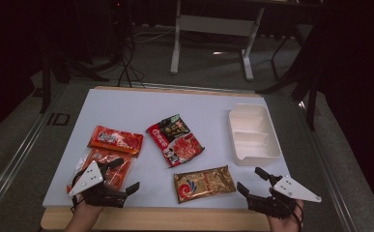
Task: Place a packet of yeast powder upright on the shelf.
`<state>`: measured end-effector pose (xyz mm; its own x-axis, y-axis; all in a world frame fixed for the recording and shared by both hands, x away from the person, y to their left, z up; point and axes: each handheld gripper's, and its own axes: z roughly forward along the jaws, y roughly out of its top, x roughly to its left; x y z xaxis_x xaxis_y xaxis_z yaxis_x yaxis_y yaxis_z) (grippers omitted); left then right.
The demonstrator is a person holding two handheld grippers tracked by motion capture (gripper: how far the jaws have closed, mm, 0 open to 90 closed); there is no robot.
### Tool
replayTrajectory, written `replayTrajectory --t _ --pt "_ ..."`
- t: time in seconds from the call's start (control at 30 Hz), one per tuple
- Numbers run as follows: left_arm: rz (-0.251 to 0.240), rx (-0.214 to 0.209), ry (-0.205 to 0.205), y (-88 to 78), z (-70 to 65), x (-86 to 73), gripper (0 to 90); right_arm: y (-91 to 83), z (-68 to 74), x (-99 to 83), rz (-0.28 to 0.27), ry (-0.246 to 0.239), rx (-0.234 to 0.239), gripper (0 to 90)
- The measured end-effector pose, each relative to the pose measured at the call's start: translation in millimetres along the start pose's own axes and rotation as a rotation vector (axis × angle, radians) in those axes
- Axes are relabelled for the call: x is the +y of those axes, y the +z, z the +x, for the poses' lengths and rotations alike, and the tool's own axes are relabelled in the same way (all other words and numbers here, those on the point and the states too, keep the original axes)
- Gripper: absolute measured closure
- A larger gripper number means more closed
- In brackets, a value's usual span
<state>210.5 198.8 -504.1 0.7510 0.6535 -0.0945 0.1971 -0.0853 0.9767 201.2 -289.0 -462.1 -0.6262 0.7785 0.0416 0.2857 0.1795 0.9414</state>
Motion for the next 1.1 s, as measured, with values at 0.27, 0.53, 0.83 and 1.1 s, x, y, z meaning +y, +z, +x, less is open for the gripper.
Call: replayTrajectory --t 0.27,0.53,0.83,1.1 --pt "0.003 0.002 -0.001 0.0 0.2 0.0 4.2 -3.1 4.3 3.4 -0.003 -0.045 -0.036 19.4" --pt "0.001 0.01 -0.007 -0.8 1.6 -0.2 4.1 -20.7 16.4 28.2 -0.031 -0.154 -0.096 14.0" --pt "0.014 -0.001 -0.012 1.4 1.5 -1.5 4.2 -34.5 7.0 60.8 0.016 -0.127 -0.054 13.5" --pt "0.026 -0.005 -0.009 2.3 0.5 -2.1 4.2 -15.5 -8.5 87.7 0.073 -0.055 0.018 10.1"
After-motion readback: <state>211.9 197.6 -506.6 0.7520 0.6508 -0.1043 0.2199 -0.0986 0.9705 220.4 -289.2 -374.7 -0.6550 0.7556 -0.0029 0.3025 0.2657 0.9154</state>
